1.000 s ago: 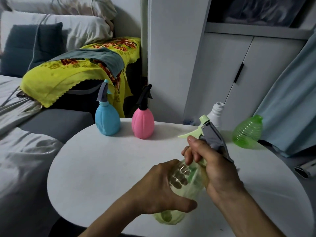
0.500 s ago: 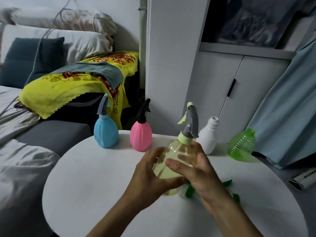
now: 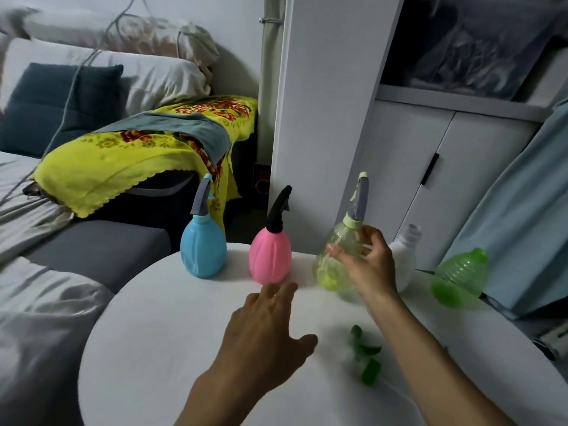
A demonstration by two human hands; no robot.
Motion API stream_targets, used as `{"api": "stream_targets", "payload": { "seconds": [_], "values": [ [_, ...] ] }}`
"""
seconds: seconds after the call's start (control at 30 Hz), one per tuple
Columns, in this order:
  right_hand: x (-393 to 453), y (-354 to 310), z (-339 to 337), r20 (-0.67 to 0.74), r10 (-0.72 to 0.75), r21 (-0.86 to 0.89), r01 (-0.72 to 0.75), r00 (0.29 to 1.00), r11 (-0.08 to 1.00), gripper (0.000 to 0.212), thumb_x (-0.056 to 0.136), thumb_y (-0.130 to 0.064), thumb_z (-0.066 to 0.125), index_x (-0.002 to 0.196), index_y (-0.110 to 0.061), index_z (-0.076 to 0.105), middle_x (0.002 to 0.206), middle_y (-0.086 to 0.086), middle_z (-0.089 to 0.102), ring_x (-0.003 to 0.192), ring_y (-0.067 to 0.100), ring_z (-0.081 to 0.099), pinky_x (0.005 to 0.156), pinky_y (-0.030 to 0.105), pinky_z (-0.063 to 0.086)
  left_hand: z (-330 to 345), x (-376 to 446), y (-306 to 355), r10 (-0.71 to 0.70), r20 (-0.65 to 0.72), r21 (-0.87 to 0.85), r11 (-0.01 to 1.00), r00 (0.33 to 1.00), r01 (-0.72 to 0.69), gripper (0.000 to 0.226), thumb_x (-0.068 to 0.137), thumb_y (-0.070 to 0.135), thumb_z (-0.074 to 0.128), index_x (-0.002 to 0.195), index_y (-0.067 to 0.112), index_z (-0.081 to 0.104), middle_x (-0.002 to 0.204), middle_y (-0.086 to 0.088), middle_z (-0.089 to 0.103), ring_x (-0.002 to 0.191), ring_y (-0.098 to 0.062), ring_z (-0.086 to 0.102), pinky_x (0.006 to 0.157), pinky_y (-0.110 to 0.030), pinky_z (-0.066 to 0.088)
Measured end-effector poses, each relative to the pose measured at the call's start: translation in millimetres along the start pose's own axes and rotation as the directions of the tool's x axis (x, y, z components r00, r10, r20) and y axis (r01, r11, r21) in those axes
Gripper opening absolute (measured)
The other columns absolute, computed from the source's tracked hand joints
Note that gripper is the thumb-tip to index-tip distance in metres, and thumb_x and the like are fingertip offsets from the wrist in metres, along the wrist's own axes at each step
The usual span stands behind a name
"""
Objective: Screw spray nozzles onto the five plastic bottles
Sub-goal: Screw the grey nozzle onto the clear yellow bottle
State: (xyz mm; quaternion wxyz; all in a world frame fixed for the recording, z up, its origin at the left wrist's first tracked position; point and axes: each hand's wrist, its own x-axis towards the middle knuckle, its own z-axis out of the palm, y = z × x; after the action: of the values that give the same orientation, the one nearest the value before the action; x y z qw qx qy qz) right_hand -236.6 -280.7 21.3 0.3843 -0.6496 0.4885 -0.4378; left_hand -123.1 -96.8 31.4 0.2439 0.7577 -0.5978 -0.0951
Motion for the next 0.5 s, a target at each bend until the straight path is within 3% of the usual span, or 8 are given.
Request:
{"api": "stream_targets", "payload": {
  "seconds": [0.17,0.33,0.43,0.5],
  "values": [
    [13.6,24.6,20.3,0.052,0.033,-0.066,-0.03,0.998,0.997,0.065,0.072,-0.04,0.084,0.126,-0.031,0.049,0.118,-0.005,0.058,0.105,0.019,0.058,0.087,0.036,0.052,3.4,1.7,-1.0,0.032,-0.016,0.055,0.998,0.999,-0.031,0.076,0.084,0.058,0.061,0.146,0.034,0.024,0.148,0.008,0.04,0.125,-0.015,0.045,0.101,-0.032,0.043],
    [13.8,33.4,20.2,0.058,-0.001,-0.073,0.005,0.998,0.997,0.07,0.074,-0.042,0.082,0.133,-0.028,0.046,0.124,-0.003,0.058,0.109,0.022,0.059,0.08,0.027,0.044,8.0,3.3,2.2,0.046,0.007,0.063,0.997,0.999,-0.046,0.075,0.085,0.058,0.059,0.147,0.035,0.022,0.149,0.009,0.036,0.128,-0.014,0.042,0.105,-0.031,0.041],
    [10.6,31.0,15.5,0.075,0.051,-0.098,-0.043,0.996,0.994,0.086,0.073,-0.041,0.083,0.144,-0.026,0.037,0.136,0.0,0.055,0.119,0.025,0.056,0.084,0.028,0.044,10.6,0.9,6.1,0.066,0.006,0.056,0.996,0.998,-0.066,0.075,0.086,0.059,0.058,0.148,0.035,0.021,0.148,0.01,0.037,0.128,-0.013,0.042,0.104,-0.03,0.041],
    [0.7,31.0,7.9,0.131,0.066,-0.134,-0.048,0.989,0.99,0.096,0.073,-0.038,0.085,0.149,-0.025,0.029,0.134,-0.002,0.052,0.118,0.022,0.053,0.085,0.029,0.044,11.3,-1.6,6.4,0.078,-0.002,0.054,0.995,0.997,-0.078,0.076,0.086,0.059,0.057,0.148,0.036,0.021,0.149,0.012,0.036,0.128,-0.011,0.042,0.103,-0.029,0.042]
  ]
}}
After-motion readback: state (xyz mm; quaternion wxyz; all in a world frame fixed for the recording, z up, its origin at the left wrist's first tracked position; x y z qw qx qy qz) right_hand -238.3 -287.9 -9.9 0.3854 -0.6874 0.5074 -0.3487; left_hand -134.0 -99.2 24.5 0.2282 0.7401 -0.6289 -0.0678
